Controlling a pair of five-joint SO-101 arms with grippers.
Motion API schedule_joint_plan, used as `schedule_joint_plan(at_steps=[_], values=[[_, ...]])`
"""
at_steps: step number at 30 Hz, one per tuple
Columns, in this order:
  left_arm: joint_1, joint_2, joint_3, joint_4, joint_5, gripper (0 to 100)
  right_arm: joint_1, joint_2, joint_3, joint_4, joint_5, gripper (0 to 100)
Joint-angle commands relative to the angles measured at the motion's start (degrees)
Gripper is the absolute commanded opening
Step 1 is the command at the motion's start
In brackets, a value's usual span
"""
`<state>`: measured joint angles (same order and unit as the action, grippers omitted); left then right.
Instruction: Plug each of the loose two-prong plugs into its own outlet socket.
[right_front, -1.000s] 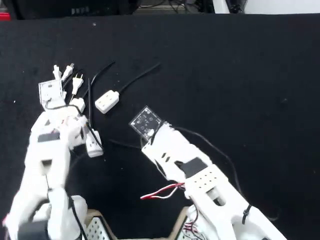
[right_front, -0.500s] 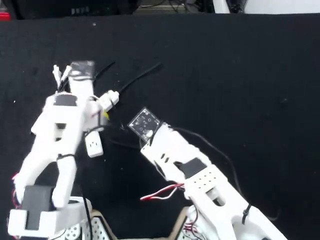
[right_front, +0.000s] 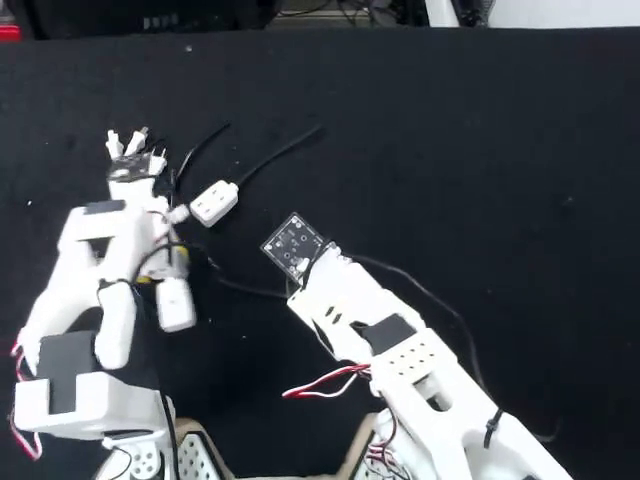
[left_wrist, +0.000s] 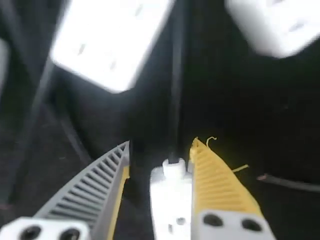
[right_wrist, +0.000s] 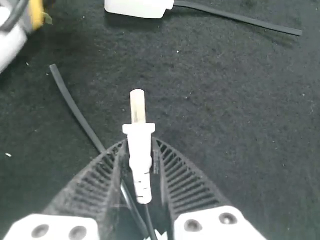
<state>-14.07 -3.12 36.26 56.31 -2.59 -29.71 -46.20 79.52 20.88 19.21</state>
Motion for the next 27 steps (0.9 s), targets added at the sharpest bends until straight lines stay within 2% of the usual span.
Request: schedule_joint_plan(at_steps=[1, 5, 8, 13, 16, 19, 24, 27], values=[[-6.8, -0.3, -8.0, 3.2, -7.2, 20, 1.1, -2.2, -2.1, 0.1, -0.4, 1.1], [-11.5, -0.8, -15.2, 4.2, -10.9, 20, 1.1, -2.2, -2.1, 0.2, -0.4, 1.1], [-12.8, -0.8, -23.3, 11.2, -11.1, 20, 1.1, -2.2, -2.1, 0.2, -0.4, 1.1], [-10.8, -0.8, -35.0, 27.3, -11.0, 20, 1.1, -2.2, -2.1, 0.3, -0.4, 1.1], [-7.2, -0.8, -33.5, 29.8, -10.8, 20, 1.0, -2.2, -2.1, 0.3, -0.4, 1.1], [-3.6, -0.9, -28.4, 28.0, -8.6, 20, 1.0, -2.2, -2.0, 0.3, -0.4, 1.1], [-0.3, -5.8, -15.7, 13.3, -1.9, 20, 0.9, -2.2, -2.0, -0.3, -6.5, 1.1], [3.6, -13.2, -5.7, 5.9, 2.5, 20, -1.5, -2.2, -0.3, -4.1, -7.3, 1.1]])
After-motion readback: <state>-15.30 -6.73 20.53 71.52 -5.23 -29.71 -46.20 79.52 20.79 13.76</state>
